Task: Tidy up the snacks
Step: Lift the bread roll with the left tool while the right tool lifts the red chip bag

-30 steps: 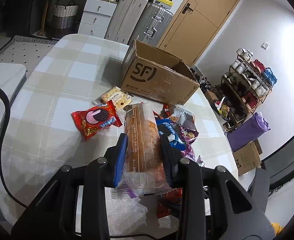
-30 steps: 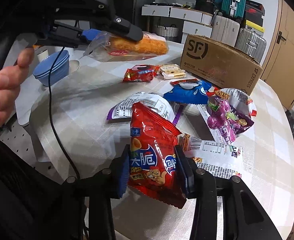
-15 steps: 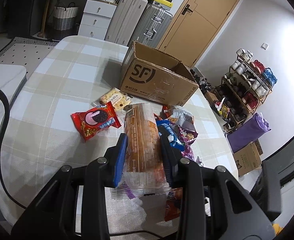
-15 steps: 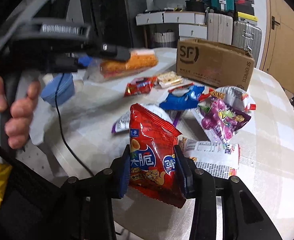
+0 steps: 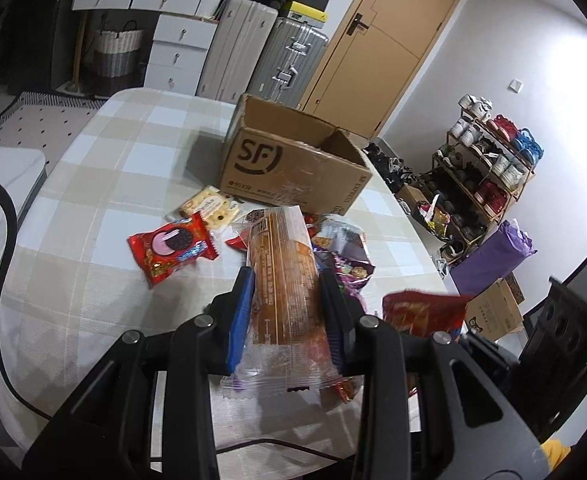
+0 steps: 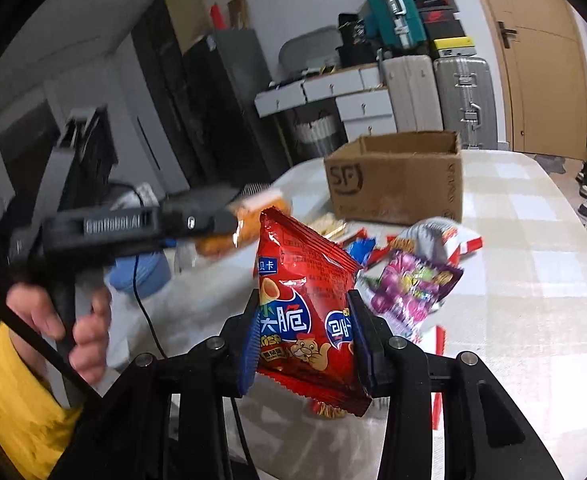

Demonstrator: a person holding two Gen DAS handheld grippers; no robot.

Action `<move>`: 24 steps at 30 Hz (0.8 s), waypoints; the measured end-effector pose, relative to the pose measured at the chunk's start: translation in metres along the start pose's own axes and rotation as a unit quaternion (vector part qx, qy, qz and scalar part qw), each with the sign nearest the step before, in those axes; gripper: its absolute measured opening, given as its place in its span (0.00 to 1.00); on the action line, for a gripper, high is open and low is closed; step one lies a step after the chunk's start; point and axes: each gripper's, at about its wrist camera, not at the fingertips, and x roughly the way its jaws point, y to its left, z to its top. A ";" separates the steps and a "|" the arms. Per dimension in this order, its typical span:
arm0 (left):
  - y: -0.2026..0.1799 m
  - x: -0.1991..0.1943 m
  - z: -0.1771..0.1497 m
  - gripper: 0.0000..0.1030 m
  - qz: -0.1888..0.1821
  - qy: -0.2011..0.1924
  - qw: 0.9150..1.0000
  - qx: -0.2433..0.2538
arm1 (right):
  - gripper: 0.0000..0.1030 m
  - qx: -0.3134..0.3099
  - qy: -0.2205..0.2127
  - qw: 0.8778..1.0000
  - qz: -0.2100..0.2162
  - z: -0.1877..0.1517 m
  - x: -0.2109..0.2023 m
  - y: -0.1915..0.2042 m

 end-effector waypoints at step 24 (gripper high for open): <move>-0.051 0.005 0.126 0.29 -0.030 -0.030 0.999 0.018 | 0.38 0.001 -0.104 0.994 -0.025 0.148 -0.013 -0.035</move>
